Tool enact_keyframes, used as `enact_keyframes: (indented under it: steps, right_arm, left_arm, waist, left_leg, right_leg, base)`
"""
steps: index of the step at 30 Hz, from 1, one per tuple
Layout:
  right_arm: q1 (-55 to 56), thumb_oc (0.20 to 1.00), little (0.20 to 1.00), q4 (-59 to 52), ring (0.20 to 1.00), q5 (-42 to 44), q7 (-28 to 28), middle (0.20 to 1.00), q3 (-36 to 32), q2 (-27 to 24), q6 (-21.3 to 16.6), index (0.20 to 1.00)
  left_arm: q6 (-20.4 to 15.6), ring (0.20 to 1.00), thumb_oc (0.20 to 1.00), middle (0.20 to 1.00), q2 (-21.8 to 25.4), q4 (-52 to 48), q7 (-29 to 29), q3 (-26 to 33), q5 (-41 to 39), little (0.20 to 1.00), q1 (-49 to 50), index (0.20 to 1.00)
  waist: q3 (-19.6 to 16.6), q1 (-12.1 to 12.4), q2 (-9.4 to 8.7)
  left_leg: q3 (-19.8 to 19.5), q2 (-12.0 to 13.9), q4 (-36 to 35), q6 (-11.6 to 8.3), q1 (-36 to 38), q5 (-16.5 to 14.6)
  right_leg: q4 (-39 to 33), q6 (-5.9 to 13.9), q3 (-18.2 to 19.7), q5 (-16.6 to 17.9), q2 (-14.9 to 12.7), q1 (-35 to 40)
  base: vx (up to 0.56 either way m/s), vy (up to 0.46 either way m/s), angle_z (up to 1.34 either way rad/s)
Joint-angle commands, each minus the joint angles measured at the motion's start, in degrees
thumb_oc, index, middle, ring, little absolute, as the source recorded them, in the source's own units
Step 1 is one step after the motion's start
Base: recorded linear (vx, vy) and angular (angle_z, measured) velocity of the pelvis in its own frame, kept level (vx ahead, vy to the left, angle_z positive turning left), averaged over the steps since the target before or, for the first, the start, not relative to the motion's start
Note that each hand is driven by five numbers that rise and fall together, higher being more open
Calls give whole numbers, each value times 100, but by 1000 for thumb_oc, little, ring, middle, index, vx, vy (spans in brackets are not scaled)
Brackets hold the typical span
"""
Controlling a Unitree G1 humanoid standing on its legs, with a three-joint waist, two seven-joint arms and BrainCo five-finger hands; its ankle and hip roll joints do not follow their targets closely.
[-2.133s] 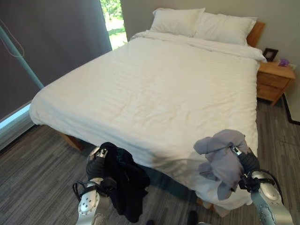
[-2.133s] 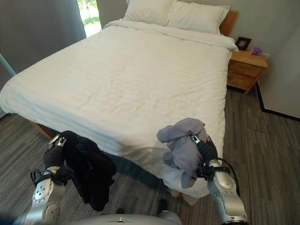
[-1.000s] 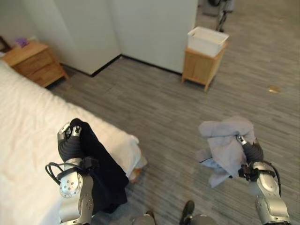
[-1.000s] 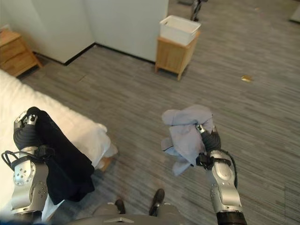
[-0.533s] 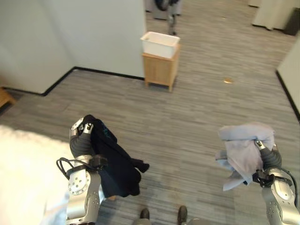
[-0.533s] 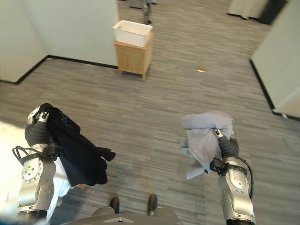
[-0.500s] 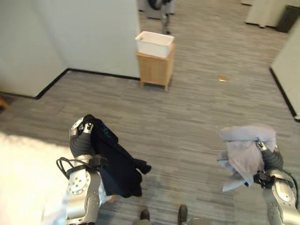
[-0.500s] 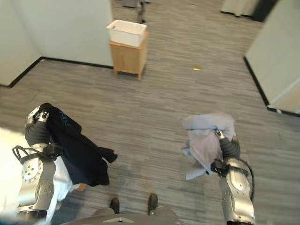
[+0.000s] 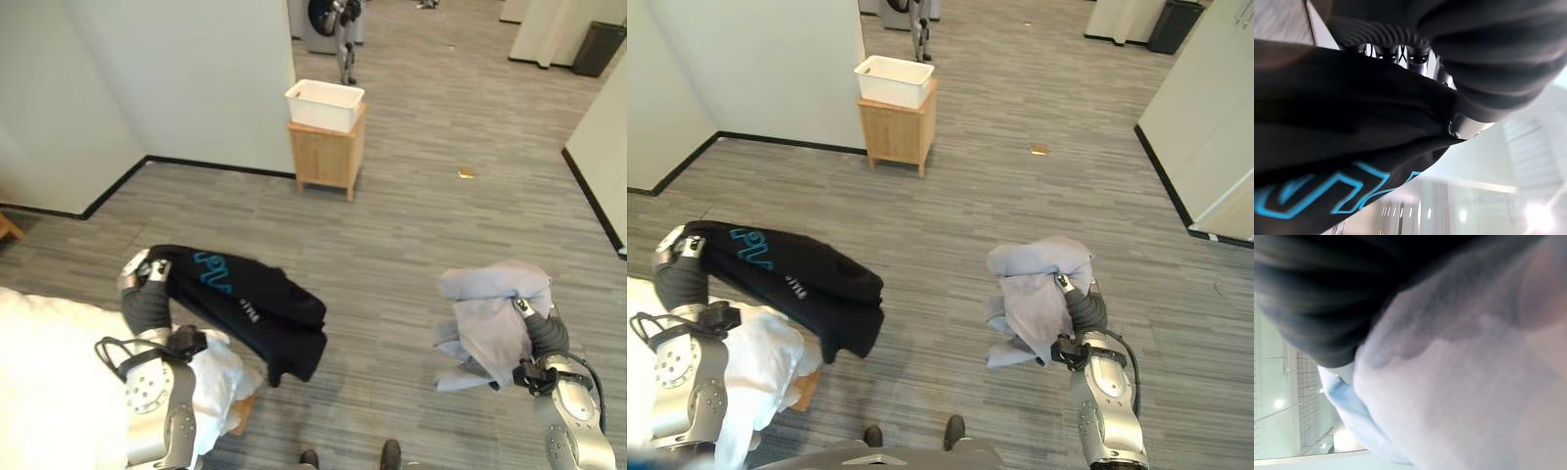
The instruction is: Pick up bed clothes into laundry basket.
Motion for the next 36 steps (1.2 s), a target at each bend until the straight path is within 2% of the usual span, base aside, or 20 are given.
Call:
enact_keyframes:
  steps: [1,5,7,10,11,12,13,17,19,21,22,23,24,25,26,29,30,32,35,36]
  right_arm:
    - [-570,200,200,-451,200,189,-46,200,-156,-79,-455,200]
    - [-598,200,200,-580,200,56,1,200,-23,-16,-412,200]
    - [-604,200,200,-562,200,28,27,200,-13,-10,-413,200]
    - [-665,200,200,-507,200,71,1,200,-39,-73,-390,200]
    - [-668,200,200,-497,200,75,3,200,-39,-78,-396,200]
    - [-655,200,200,-486,200,90,-21,200,-55,-103,-423,200]
    - [-601,200,200,-562,200,117,-13,200,-72,-101,-419,200]
    - [-532,200,200,-593,200,176,47,200,-113,-119,-447,200]
    - [-638,200,200,-467,200,194,38,200,-81,-280,-470,200]
    - [-661,200,200,-462,200,425,58,200,-99,-350,-533,200]
    - [-640,200,200,-434,200,452,39,200,-127,-395,-543,200]
    - [-648,200,200,-431,200,454,41,200,-131,-389,-546,200]
    - [-614,200,200,-365,200,438,-83,200,-205,-468,-477,200]
    - [-611,200,200,-369,200,437,-87,200,-211,-464,-471,200]
    - [-657,200,200,-366,200,444,-120,200,-198,-467,-468,200]
    - [-643,200,200,-399,200,451,-125,200,-232,-436,-487,200]
    - [-597,200,200,-395,200,384,-125,200,-207,-423,-512,200]
    - [-590,200,200,-318,200,298,-79,200,-104,-480,-494,200]
    - [-614,200,200,-257,200,263,-27,200,-51,-498,-446,200]
    - [-634,200,200,-253,200,220,17,200,-40,-509,-396,200]
  left_arm:
    - [-429,200,200,200,533,-129,66,31,39,200,-234,200]
    - [-334,200,200,200,556,-37,-46,-212,53,200,-307,200]
    - [-311,200,200,200,568,-33,-98,-296,106,200,-292,200]
    - [-287,200,200,200,590,-103,-305,-486,-19,200,-340,200]
    - [-289,200,200,200,590,-98,-310,-487,-26,200,-340,200]
    - [-280,200,200,200,604,-34,-323,-512,-37,200,-366,200]
    - [-264,200,200,200,627,45,-327,-512,-13,200,-432,200]
    - [-326,200,200,200,591,12,-353,-503,-7,200,-520,200]
    - [-403,200,200,200,470,111,-320,-539,-120,200,-617,200]
    - [-430,200,200,200,379,79,-323,-570,-402,200,-628,200]
    - [-400,200,200,200,394,52,-354,-576,-432,200,-620,200]
    - [-398,200,200,200,402,50,-354,-576,-432,200,-628,200]
    - [-373,200,200,200,456,-16,-376,-578,-413,200,-598,200]
    - [-370,200,200,200,460,-20,-377,-583,-416,200,-598,200]
    - [-388,200,200,200,390,-5,-329,-583,-548,200,-554,200]
    - [-381,200,200,200,390,12,-343,-544,-588,200,-466,200]
    - [-368,200,200,200,382,59,-344,-521,-523,200,-354,200]
    - [-360,200,200,200,355,60,-346,-556,-498,200,-286,200]
    - [-358,200,200,200,332,63,-306,-505,-415,200,-214,200]
    - [-346,200,200,200,333,42,-294,-459,-359,200,-177,200]
  waist:
    - [-50,-4,118]
    - [300,-146,300]
    - [361,-178,315]
    - [344,-339,284]
    - [346,-355,330]
    - [333,-444,237]
    - [262,-578,240]
    - [135,-619,201]
    - [111,-619,308]
    - [220,-534,107]
    - [326,-444,-15]
    - [321,-456,-33]
    - [421,-302,-187]
    - [437,-278,-159]
    - [469,-58,-143]
    - [427,106,-150]
    - [360,240,-6]
    - [286,398,117]
    - [186,378,135]
    - [113,379,137]
  left_leg:
    - [-164,-317,339,268,-224,-407]
    - [-224,-387,367,544,-11,-550]
    - [-256,-379,356,552,41,-587]
    - [-348,-318,97,377,463,-761]
    - [-365,-261,86,362,486,-774]
    - [-443,-315,69,301,638,-865]
    - [-505,-162,69,169,848,-1074]
    - [-510,-6,172,40,1016,-1239]
    - [-399,202,1899,-384,567,-279]
    - [-308,195,3778,-573,-276,482]
    - [-140,238,4578,-545,-590,506]
    - [-151,221,4621,-534,-649,517]
    - [194,258,4831,-451,-1190,388]
    - [201,295,4891,-450,-1189,338]
    - [392,296,4486,-377,-1764,86]
    - [368,305,3725,-337,-2041,146]
    - [251,330,2279,-309,-2232,287]
    - [-56,282,747,-415,-2254,717]
    - [64,321,163,-543,-2149,1037]
    - [327,363,194,-559,-2164,1127]
  right_leg:
    - [1071,277,-201,-710,-258,-175]
    - [3277,442,-69,-70,-568,-1172]
    - [3543,448,-68,-90,-596,-1483]
    - [2205,402,-367,-210,-591,-1964]
    - [2091,395,-419,-173,-534,-1880]
    - [1482,442,-375,-92,-449,-2037]
    - [678,506,-367,116,-227,-1932]
    - [600,467,-505,224,-218,-1737]
    - [850,164,-538,-88,9,-1336]
    - [710,-113,-573,-249,-26,-866]
    - [669,-252,-546,-381,-1,-601]
    - [662,-255,-559,-358,-20,-626]
    - [538,-298,-587,-550,-58,-233]
    - [516,-296,-577,-549,-23,-207]
    - [327,-263,-538,-698,46,208]
    - [187,-185,-475,-773,3,428]
    - [87,-108,-383,-1011,100,683]
    - [76,-12,-308,-1206,146,989]
    - [76,71,-269,-1300,77,1262]
    - [76,121,-248,-1356,48,1428]
  base:
    - [1,192,12]
    - [45,196,17]
    - [156,40,16]
    - [347,-88,-7]
    - [322,-128,-7]
    - [526,-173,10]
    - [694,-231,39]
    - [456,-180,47]
    - [494,-254,-33]
    - [380,-320,8]
    - [252,-265,23]
    - [436,-321,-6]
    - [275,-170,-12]
    - [657,-236,-8]
    - [503,-57,3]
    - [527,12,-11]
    - [605,126,-16]
    - [652,125,-8]
    - [542,94,-5]
    - [637,185,-6]
